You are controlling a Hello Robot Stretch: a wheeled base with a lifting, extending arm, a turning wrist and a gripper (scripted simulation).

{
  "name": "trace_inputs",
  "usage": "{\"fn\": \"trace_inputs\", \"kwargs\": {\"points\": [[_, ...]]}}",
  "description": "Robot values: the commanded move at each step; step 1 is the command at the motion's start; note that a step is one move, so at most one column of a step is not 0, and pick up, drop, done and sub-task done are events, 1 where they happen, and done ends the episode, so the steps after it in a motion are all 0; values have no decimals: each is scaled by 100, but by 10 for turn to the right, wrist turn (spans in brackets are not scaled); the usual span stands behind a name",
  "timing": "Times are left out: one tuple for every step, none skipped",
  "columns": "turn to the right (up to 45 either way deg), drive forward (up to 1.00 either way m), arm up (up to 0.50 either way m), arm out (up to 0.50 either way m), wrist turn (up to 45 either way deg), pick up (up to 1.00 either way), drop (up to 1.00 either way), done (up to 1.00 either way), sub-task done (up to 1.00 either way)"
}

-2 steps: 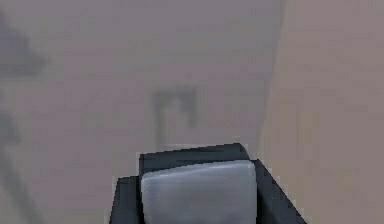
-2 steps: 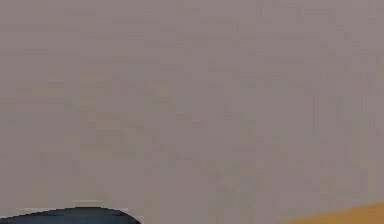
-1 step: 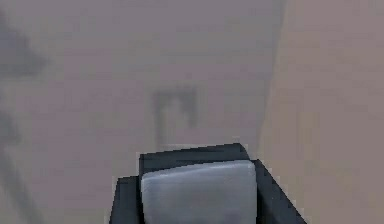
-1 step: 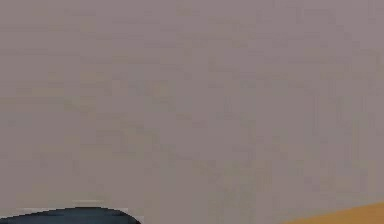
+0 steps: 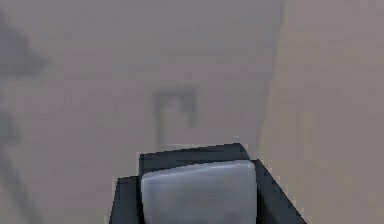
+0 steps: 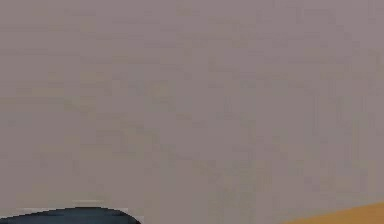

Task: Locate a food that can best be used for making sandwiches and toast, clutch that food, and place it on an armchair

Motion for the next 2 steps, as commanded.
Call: {"fn": "trace_inputs", "kwargs": {"points": [[0,0,10,0,0,0,0,0,0],[0,0,0,0,0,0,0,100,0]]}}
